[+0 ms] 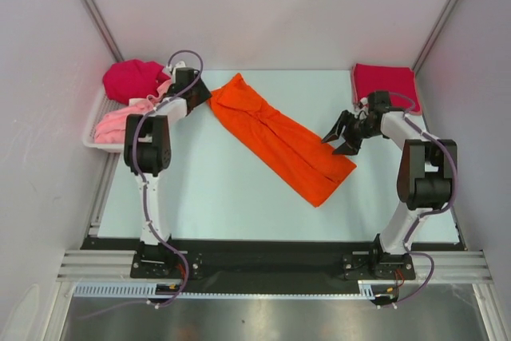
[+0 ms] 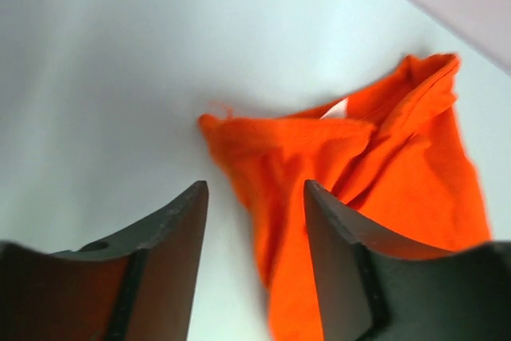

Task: Fold and stack the t-shirts
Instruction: Fold the tshirt

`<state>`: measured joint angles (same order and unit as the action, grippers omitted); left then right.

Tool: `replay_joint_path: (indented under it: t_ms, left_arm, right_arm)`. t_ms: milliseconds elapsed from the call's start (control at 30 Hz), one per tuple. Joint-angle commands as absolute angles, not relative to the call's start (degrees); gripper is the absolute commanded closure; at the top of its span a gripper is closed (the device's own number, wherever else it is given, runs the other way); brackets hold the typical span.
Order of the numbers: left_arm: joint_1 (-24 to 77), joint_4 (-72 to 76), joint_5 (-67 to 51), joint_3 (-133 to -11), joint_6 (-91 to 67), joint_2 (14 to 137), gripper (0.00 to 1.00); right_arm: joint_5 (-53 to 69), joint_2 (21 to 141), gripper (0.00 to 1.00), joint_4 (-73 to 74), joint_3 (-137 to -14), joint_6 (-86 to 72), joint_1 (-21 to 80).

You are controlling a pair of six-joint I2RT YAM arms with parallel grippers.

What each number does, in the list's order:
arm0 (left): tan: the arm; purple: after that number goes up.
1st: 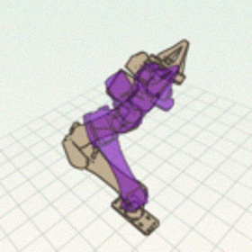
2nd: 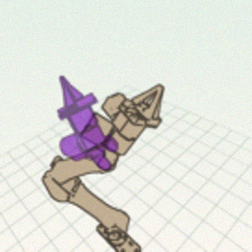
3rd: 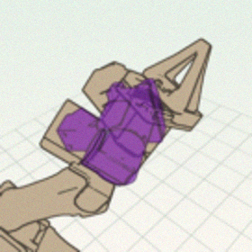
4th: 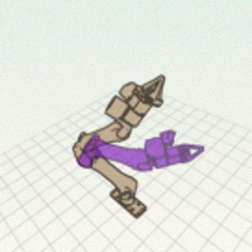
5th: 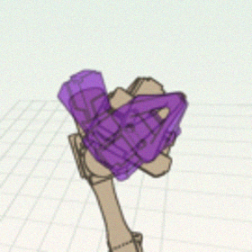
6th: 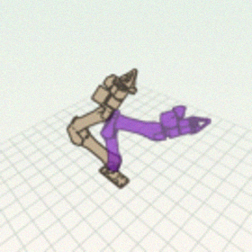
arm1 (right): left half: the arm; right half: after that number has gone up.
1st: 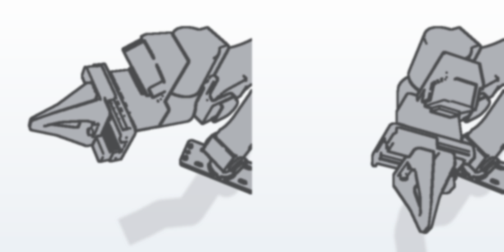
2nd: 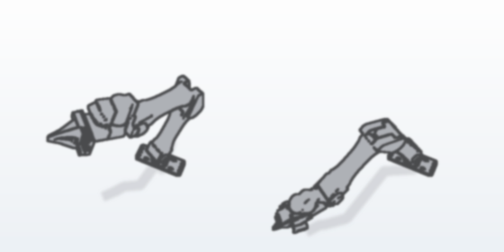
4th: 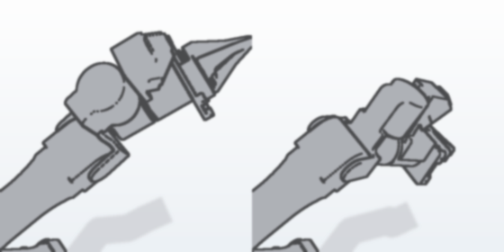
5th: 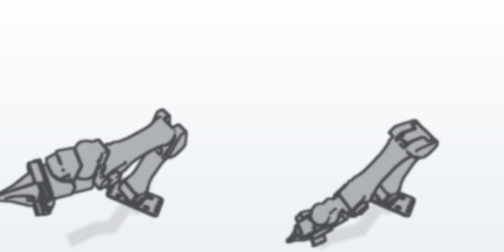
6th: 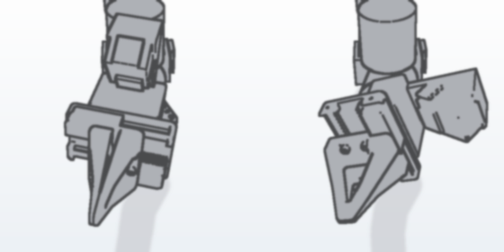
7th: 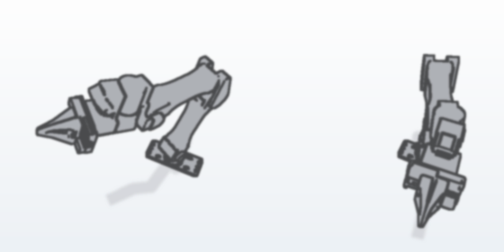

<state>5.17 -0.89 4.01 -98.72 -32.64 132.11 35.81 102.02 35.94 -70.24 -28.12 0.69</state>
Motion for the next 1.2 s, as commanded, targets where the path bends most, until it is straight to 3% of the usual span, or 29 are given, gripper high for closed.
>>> replay_joint_path:
  t_ms: [0, 200, 433, 467, 500, 733, 1033, 1167]
  left_arm:
    - [5.10, -3.86, 4.22, -95.03, -26.90, 122.54, 0.41]
    - [8.17, -5.89, -1.04, -72.10, -28.64, 98.56, 0.38]
    - [23.35, 1.37, -5.37, -43.71, -56.92, 74.38, 0.36]
    - [28.51, 3.06, -4.14, -39.16, -60.52, 72.70, 0.33]
    - [31.26, 4.64, -2.91, -37.46, -67.60, 70.68, 0.21]
    - [51.31, 15.29, 4.64, -34.89, -80.59, 75.39, 0.16]
    - [61.34, 15.13, 4.75, -41.56, -92.28, 91.92, 0.31]
    - [63.89, 10.56, 3.17, -50.52, -92.46, 99.82, 0.37]
  right_arm:
    - [34.28, 104.15, 0.37, 37.70, -75.05, -24.79, -2.98]
    - [31.99, 103.37, 0.36, 39.91, -72.87, -22.15, -7.55]
    - [26.82, 95.72, 0.36, 42.80, -66.89, -21.18, -8.35]
    - [26.11, 93.80, 0.35, 42.63, -66.01, -21.27, -8.52]
    - [25.84, 92.91, 0.35, 42.63, -65.22, -21.44, -8.61]
    - [27.33, 86.84, 0.35, 44.03, -63.63, -20.22, -8.96]
    - [27.95, 79.81, 0.34, 44.56, -58.45, -18.54, -9.49]
    - [29.00, 77.35, 0.34, 43.60, -55.46, -18.55, -9.58]
